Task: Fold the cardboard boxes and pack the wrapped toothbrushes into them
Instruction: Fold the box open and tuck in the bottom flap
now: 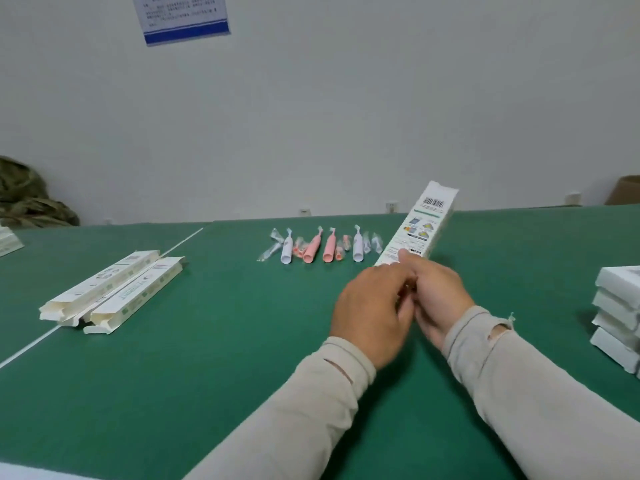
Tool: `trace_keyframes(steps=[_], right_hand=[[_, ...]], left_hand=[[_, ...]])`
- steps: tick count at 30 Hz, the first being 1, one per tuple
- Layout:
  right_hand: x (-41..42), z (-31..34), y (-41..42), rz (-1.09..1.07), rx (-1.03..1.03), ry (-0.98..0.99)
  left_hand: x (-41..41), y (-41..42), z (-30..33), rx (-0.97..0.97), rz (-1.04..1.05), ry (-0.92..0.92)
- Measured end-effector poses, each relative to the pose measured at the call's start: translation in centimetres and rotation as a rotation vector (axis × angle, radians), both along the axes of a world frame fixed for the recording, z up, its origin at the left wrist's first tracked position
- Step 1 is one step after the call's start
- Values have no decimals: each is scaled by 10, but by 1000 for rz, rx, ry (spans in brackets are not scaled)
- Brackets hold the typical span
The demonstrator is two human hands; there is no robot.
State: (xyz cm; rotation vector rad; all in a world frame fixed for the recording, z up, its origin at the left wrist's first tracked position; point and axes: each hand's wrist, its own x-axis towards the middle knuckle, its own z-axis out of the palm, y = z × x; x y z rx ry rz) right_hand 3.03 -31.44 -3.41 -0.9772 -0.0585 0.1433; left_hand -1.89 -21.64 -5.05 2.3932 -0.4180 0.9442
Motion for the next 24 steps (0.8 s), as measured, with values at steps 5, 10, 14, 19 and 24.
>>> trace_keyframes(steps=[5, 10, 14, 19, 24], right_hand=[[3, -29, -44, 119, -196, -33], [-4, -26, -37, 212, -151, -4], [-18, -35, -16, 499, -249, -24], [-12, -41, -11, 239, -487, -139], [-9, -42, -18, 48, -723, -343]], left_hand=[[13, -5, -11, -262, -69, 5], [28, 14, -19, -1029, -65, 238], [29, 19, -21, -1477, -478, 747], [36, 29, -17, -1780, -427, 532], [38, 42, -15, -1845, -246, 527]])
